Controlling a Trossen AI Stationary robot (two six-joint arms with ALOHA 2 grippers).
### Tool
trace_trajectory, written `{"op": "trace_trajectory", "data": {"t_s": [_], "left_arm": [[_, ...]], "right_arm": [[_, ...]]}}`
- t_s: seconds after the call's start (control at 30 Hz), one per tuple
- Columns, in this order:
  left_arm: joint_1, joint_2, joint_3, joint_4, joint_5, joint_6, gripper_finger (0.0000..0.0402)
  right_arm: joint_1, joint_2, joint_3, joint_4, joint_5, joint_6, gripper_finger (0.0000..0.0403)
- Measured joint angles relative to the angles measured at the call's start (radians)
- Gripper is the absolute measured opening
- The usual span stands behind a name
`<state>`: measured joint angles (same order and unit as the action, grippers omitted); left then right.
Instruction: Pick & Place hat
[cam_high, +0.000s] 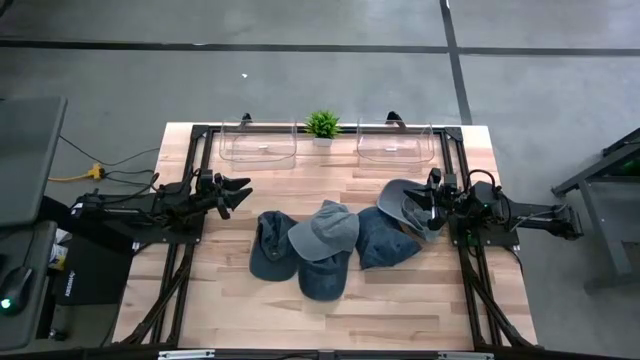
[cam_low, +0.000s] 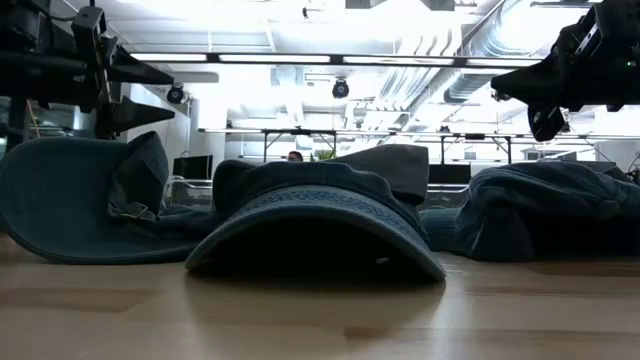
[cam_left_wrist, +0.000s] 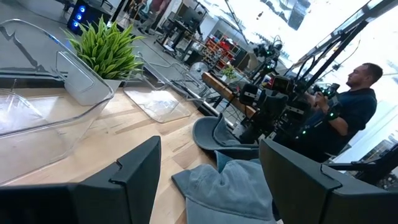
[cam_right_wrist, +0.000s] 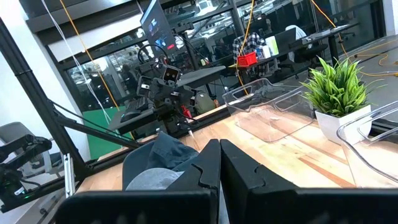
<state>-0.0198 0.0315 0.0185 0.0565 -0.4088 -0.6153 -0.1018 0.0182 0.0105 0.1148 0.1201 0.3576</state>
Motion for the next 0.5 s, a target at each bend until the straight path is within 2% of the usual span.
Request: {"op": "trace_trajectory", "data": {"t_s": [0.23, 0.5], "left_arm": [[0.0, 0.0, 0.0, -0.001, 0.001, -0.069, 0.0249], [0.0, 0.0, 0.004, 0.003, 0.005, -0.07, 0.0249]], "right_arm": [[0.0, 0.0, 0.0, 0.0, 0.0, 0.0, 0.0001], [0.0, 0.0, 0.0, 0.0, 0.0, 0.0, 0.0001]]}}
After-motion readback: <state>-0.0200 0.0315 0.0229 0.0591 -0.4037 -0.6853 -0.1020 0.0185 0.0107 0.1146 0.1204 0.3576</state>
